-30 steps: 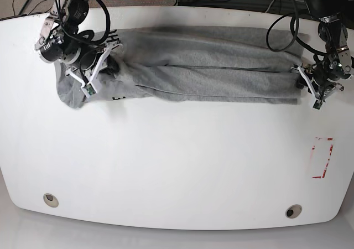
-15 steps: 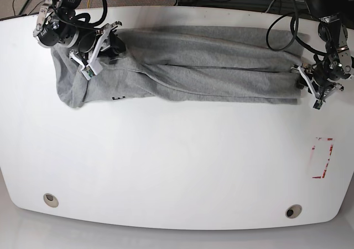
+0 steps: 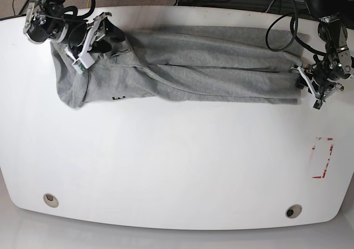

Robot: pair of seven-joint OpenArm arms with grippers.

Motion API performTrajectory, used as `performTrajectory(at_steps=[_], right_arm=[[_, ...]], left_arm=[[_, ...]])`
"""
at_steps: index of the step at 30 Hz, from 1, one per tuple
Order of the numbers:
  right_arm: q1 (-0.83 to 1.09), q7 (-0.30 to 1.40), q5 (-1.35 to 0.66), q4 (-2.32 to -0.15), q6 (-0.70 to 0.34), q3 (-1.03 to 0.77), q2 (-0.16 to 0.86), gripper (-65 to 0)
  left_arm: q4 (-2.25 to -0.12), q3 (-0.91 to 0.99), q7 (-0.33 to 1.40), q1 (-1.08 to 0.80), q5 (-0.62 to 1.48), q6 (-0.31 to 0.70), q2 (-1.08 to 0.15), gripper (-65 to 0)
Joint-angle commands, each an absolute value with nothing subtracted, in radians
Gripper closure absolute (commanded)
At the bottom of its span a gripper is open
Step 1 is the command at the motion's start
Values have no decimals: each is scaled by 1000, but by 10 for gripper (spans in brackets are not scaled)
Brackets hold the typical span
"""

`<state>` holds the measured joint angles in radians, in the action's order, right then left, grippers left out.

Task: Layout the t-shirt on the table in an organized manner, then fold the t-shirt properly
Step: 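Drag the bunched shirt end with the right gripper toward the collar edge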

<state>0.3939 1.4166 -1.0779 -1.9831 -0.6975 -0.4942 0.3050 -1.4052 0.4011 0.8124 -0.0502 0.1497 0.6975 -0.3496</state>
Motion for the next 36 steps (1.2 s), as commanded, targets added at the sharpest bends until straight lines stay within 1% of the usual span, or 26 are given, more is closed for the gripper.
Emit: performTrajectory(at_steps=[1,5,12,19,26,30,36], right_arm=[[372,1396,-1121,-1998,-698,-575,325,-300],[325,1396,-1092,-1975,-698,-628,323,-303],[248,1396,-967,-1851,-698,-624,321,-301],[234,1396,-943,-1776,-698,-588,305,-300],[285,1396,-949,-1794,-698,-498,275,-300],[328,1396,-951,-1847,-698,-456,257,-300],[400,1396,-1006,-1940,-698,-355,263,-300]], left_arm=[[-1419,404,819,-44,140,698,-364,-239],[-1419,404,819,-44,140,698,-364,-239],[-1419,387,819,-42,142,698,-364,-239],[-1419,375,819,-42,142,698,-364,-239],[-1419,375,817,-42,142,698,-364,-239],[-1419,375,816,-42,142,698,-364,-239],[-1419,377,816,-42,142,698,-366,-239]])
